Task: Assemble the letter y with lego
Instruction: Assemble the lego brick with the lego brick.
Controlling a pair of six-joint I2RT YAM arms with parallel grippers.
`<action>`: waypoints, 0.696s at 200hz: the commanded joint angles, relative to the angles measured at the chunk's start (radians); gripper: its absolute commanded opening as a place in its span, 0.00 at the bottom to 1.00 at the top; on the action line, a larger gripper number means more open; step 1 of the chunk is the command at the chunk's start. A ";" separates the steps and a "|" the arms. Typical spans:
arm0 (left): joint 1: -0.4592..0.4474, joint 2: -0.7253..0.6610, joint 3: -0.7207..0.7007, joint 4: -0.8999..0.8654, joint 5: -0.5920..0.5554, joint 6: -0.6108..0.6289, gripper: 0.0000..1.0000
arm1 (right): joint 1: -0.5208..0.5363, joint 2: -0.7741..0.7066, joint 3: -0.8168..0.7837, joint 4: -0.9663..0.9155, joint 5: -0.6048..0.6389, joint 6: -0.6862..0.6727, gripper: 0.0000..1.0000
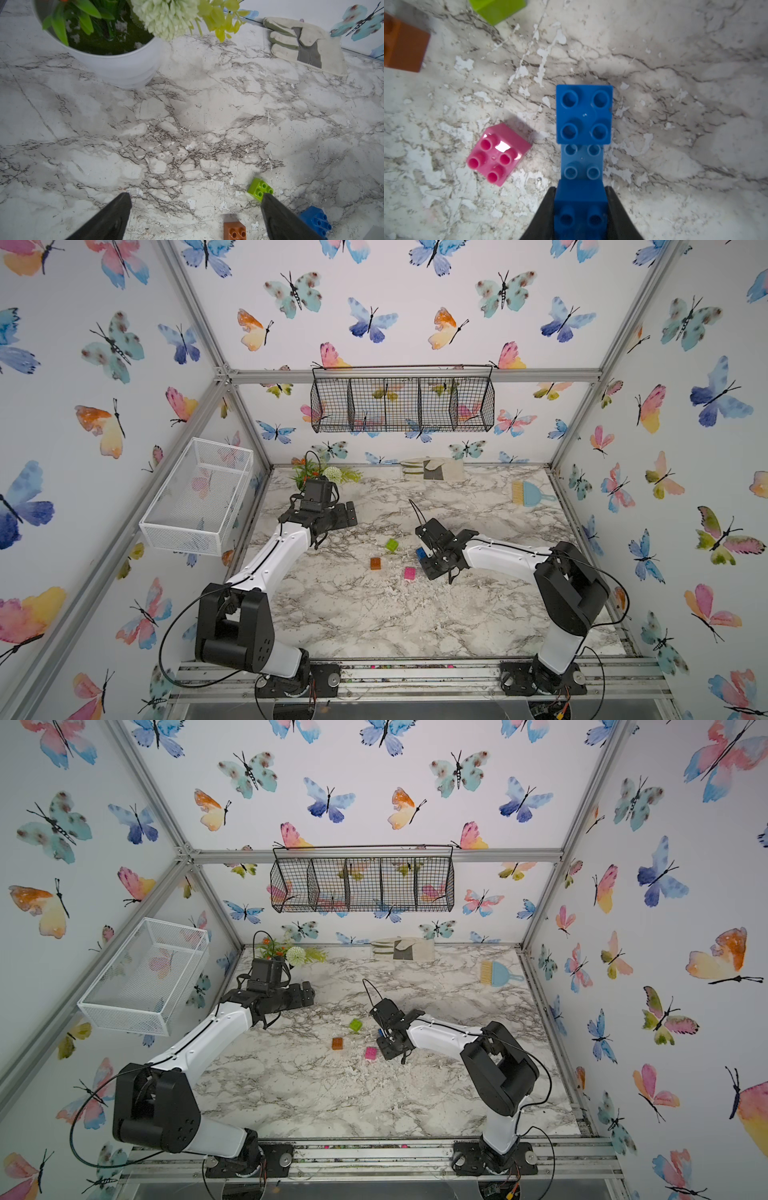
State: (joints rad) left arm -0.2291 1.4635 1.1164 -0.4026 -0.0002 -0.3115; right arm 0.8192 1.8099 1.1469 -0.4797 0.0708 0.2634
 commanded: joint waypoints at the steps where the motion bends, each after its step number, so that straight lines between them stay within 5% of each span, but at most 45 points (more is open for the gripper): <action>1: -0.001 -0.004 0.029 -0.010 -0.030 0.001 0.98 | 0.008 0.093 -0.046 -0.036 -0.084 0.015 0.09; 49: -0.001 -0.004 0.029 -0.010 -0.029 0.000 0.99 | 0.008 0.109 -0.048 -0.054 -0.060 -0.027 0.10; 139: -0.001 -0.012 0.030 -0.009 -0.024 0.000 0.98 | 0.002 0.202 0.090 -0.129 -0.071 -0.433 0.09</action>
State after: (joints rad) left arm -0.2291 1.4635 1.1164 -0.4026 -0.0002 -0.3115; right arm 0.8188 1.8900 1.2530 -0.5011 0.0269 -0.0437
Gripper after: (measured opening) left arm 0.984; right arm 0.344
